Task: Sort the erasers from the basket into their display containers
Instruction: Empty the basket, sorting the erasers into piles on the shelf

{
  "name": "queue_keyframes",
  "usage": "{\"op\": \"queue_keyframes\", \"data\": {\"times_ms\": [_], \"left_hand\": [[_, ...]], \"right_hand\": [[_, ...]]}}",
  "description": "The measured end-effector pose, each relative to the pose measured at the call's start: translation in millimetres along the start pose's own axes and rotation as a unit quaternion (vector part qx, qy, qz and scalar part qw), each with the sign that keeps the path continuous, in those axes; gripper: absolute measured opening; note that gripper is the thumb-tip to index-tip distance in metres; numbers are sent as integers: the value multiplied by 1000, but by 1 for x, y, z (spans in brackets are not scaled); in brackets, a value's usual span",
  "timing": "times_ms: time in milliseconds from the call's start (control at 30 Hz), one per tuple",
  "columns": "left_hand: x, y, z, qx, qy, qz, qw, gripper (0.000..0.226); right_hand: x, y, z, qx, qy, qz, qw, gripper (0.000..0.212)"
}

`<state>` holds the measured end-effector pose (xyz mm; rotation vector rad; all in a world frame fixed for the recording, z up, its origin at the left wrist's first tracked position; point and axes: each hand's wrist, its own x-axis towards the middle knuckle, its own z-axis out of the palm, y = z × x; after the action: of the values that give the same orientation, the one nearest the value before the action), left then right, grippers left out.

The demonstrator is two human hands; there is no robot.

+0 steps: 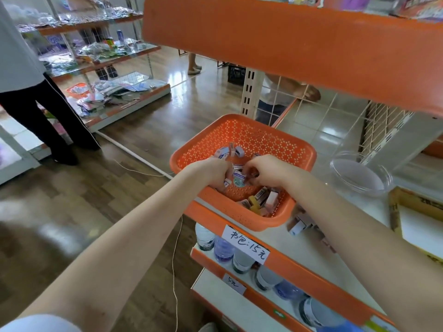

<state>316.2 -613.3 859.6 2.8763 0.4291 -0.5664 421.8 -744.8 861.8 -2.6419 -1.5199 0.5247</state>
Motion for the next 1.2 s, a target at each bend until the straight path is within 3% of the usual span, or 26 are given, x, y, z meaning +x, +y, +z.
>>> {"op": "queue_keyframes", "data": {"times_ms": [267, 367, 500, 700, 867, 1100, 1200], "left_hand": [[2, 4, 0, 7, -3, -8, 1000, 39], [1, 4, -1, 4, 16, -6, 1000, 20], [-5, 4, -2, -18, 113, 13, 993, 4], [-3, 1, -1, -51, 185, -27, 981, 13], [-3, 1, 0, -54, 185, -26, 981, 18], [-5, 3, -2, -78, 193, -26, 978, 17], [-10, 6, -5, -82, 198, -28, 976, 11]], "right_hand": [[1, -3, 4, -65, -29, -46, 996, 62], [4, -1, 4, -52, -20, -43, 998, 54], [4, -1, 5, -65, -5, -66, 996, 48], [-1, -3, 0, -22, -3, -56, 998, 30], [-4, -4, 3, -9, -20, -84, 996, 23], [-1, -4, 6, -15, -27, -69, 997, 35], [-2, -4, 1, 16, 10, -43, 999, 28]]}}
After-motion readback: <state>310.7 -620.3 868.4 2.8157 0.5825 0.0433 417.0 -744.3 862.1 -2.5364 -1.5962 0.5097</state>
